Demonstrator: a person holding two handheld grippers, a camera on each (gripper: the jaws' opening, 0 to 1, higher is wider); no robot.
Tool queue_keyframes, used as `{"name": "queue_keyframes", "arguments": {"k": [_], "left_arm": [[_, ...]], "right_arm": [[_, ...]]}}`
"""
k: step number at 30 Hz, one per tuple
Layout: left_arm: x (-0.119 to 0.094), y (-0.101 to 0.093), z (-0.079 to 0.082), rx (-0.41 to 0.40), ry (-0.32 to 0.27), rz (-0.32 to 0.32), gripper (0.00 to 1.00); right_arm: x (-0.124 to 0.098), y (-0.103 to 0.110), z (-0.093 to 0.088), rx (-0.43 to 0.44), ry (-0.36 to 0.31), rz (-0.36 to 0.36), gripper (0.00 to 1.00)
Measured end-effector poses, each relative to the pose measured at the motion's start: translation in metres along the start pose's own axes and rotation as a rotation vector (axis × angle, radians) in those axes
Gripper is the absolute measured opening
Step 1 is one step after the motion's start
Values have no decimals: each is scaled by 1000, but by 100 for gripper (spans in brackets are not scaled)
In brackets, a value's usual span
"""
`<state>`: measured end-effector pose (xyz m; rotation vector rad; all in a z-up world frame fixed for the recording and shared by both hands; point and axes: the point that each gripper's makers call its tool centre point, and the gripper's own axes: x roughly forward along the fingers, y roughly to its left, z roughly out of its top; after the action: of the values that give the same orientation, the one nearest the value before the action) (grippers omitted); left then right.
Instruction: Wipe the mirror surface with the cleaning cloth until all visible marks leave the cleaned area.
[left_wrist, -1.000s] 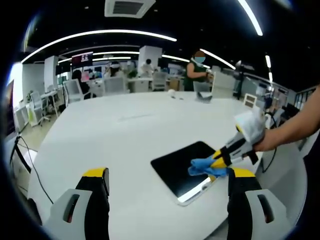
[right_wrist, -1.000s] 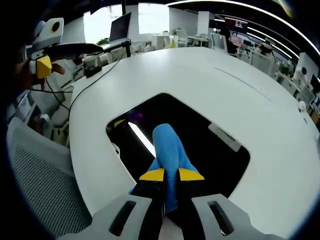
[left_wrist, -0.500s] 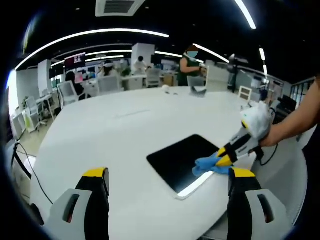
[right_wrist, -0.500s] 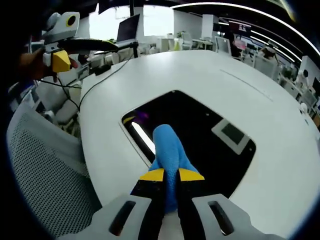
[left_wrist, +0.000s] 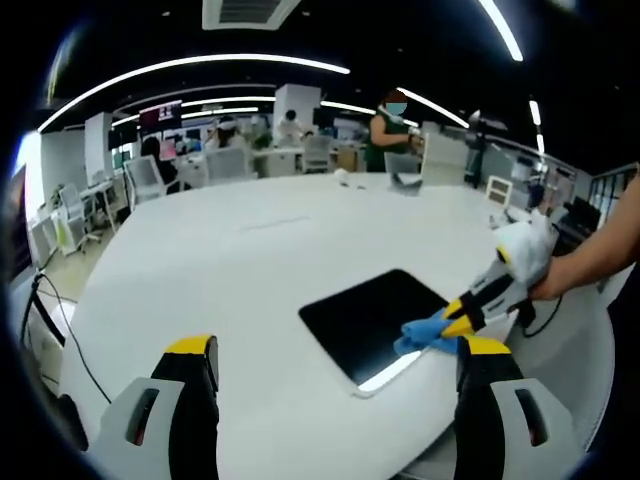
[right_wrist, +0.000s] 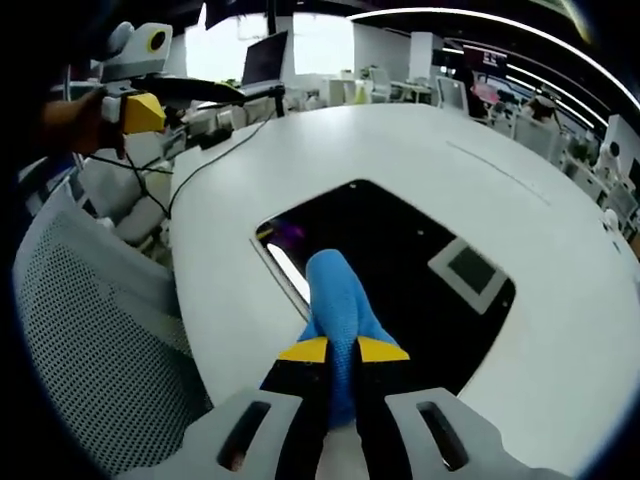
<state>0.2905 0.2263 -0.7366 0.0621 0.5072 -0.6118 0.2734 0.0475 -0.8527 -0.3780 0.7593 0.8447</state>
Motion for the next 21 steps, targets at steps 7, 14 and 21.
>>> {"name": "queue_keyframes", "arguments": {"k": [7,14,21], "left_arm": [[0,-3,-3,7,26,-9,100],[0,-5,-6,-2,42,-13,100],[-2,-6,-6,3,37,-15,100]], "right_arm": [[0,0,0,-14,2,15,4],[0,0,0,-15,0,23,4],[0,0,0,-3,4,32,4]]}}
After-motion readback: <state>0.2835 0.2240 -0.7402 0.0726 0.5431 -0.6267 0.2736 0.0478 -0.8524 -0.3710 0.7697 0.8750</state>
